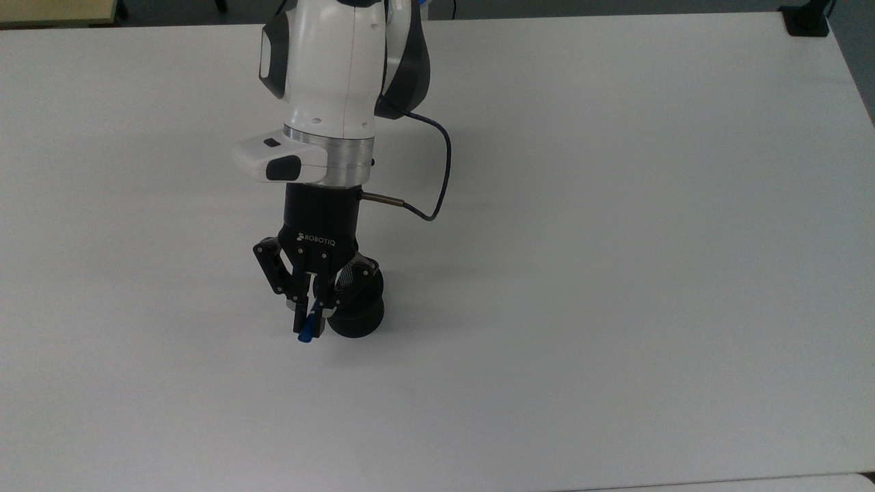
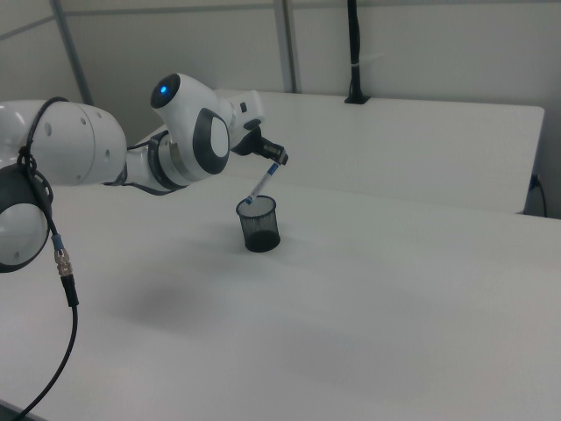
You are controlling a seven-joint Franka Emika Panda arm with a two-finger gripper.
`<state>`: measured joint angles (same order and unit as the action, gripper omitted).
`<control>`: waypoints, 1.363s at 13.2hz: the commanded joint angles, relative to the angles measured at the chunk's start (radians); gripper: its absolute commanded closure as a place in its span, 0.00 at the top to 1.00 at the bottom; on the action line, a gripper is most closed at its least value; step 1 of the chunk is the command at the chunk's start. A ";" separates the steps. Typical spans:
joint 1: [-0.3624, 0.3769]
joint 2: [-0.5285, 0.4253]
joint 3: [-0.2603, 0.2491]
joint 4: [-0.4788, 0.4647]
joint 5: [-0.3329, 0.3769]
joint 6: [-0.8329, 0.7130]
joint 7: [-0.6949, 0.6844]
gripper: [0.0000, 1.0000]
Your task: Insert the marker
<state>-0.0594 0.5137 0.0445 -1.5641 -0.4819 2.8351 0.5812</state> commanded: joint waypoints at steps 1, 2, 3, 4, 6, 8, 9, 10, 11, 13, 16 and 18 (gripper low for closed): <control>0.015 0.014 -0.006 -0.002 -0.021 -0.023 0.000 0.12; 0.016 0.019 -0.003 -0.002 -0.021 -0.022 0.000 0.12; 0.016 0.020 -0.002 -0.002 -0.021 -0.022 0.000 0.13; 0.021 0.023 0.002 -0.002 -0.021 -0.022 0.002 0.13; 0.029 0.028 0.002 -0.001 -0.021 -0.019 0.003 0.30; 0.029 0.026 0.002 -0.001 -0.018 -0.019 0.002 0.49; 0.029 0.026 0.005 -0.001 -0.018 -0.020 0.003 0.61; 0.029 0.023 0.005 -0.001 -0.017 -0.019 0.003 0.64; 0.030 0.022 0.006 -0.001 -0.017 -0.020 0.003 0.65; 0.033 0.009 0.008 -0.001 -0.014 -0.025 0.003 0.79; 0.076 -0.052 0.020 -0.002 -0.001 -0.168 -0.012 1.00; 0.131 -0.128 0.021 -0.008 0.104 -0.403 -0.143 1.00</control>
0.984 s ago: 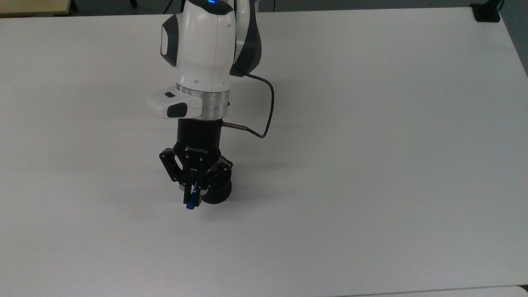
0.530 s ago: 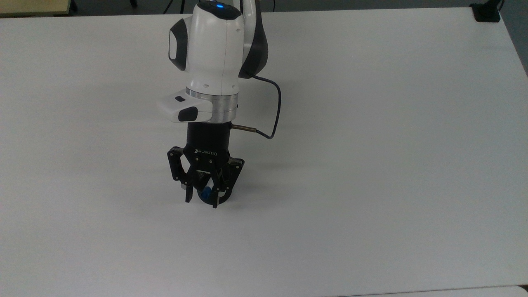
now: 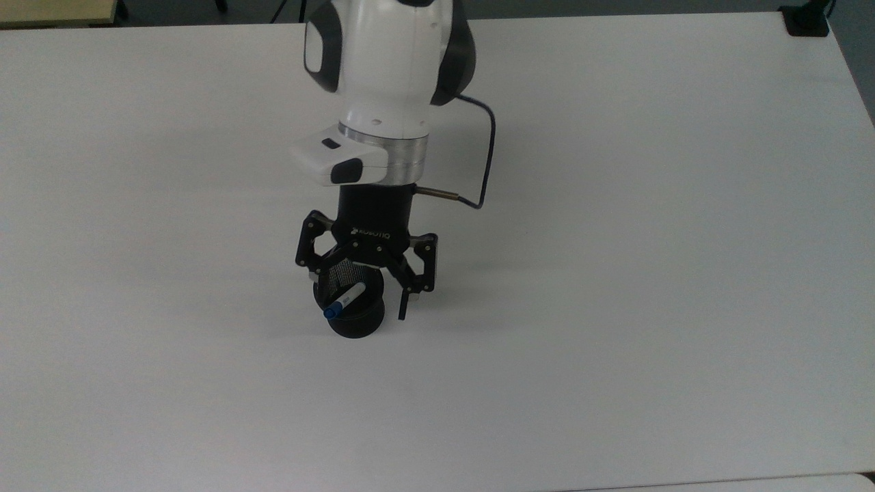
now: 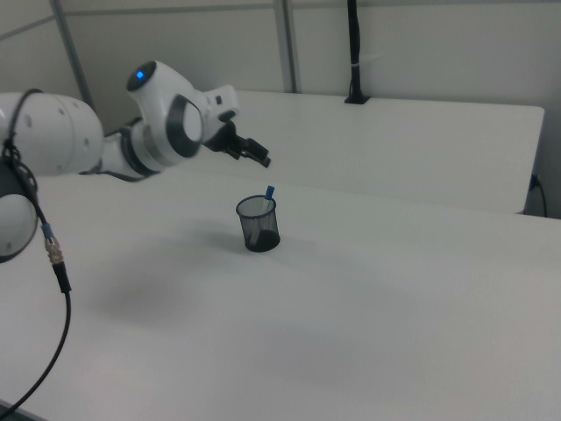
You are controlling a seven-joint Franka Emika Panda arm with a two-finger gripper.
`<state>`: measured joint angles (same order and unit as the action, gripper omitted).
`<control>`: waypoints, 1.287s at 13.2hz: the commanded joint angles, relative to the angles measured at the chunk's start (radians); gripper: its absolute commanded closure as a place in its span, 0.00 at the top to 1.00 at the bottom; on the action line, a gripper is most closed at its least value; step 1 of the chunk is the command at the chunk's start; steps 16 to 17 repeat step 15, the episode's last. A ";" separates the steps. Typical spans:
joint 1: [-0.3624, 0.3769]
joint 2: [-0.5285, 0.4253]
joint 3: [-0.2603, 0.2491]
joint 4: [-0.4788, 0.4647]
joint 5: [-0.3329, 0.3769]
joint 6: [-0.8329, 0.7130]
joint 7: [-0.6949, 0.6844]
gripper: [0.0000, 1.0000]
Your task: Insert the marker
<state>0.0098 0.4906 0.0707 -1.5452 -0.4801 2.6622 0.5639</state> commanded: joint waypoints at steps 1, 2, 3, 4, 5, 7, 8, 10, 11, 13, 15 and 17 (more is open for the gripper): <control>0.079 -0.151 -0.005 -0.029 0.198 -0.357 -0.235 1.00; 0.088 -0.180 -0.005 -0.027 0.254 -0.455 -0.289 1.00; 0.099 -0.232 -0.011 -0.029 0.294 -0.582 -0.338 1.00; 0.099 -0.281 -0.012 -0.036 0.304 -0.687 -0.373 1.00; 0.096 -0.317 -0.014 -0.050 0.313 -0.741 -0.396 1.00; 0.070 -0.395 -0.020 -0.071 0.377 -0.816 -0.482 1.00; 0.058 -0.426 -0.022 -0.085 0.400 -0.858 -0.516 1.00; 0.052 -0.477 -0.023 -0.111 0.406 -0.933 -0.521 1.00; 0.039 -0.477 -0.025 -0.113 0.408 -0.964 -0.519 1.00; 0.024 -0.469 -0.025 -0.110 0.410 -0.981 -0.516 1.00; 0.026 -0.469 -0.025 -0.107 0.410 -1.027 -0.518 1.00; 0.026 -0.469 -0.025 -0.107 0.410 -1.027 -0.518 1.00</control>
